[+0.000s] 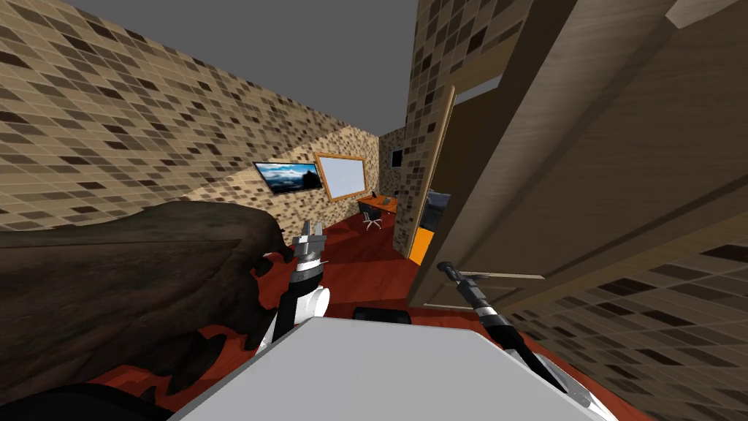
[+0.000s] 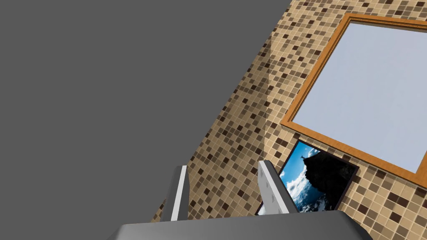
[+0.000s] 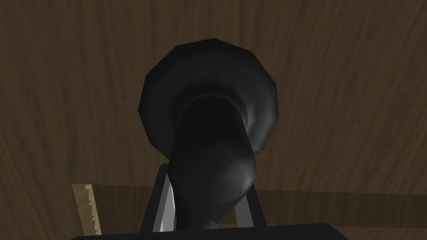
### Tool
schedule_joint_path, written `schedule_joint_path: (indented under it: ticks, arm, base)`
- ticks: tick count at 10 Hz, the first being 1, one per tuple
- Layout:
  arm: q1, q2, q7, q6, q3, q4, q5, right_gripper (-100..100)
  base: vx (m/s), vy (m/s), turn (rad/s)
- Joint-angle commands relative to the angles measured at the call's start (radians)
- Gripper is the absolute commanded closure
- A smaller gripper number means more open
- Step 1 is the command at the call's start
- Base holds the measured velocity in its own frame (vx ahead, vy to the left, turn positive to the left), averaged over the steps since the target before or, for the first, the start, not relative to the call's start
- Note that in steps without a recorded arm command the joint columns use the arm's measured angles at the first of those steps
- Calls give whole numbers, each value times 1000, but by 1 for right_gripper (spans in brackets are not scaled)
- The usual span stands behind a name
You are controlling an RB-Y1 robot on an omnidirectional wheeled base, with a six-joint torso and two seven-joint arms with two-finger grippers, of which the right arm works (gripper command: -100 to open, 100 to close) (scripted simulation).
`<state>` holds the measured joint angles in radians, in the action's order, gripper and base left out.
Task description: Pull the door open
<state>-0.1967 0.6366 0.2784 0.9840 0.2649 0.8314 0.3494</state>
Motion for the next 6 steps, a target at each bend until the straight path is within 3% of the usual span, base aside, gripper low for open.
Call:
schedule_joint_path:
  ticks: [1,6]
  arm:
    - [-15,12,7,26,10,-7,3,100]
    - [-45,45,29,97,39,-28,14,100]
  base:
    - [-203,-70,171]
    - [-218,-76,166]
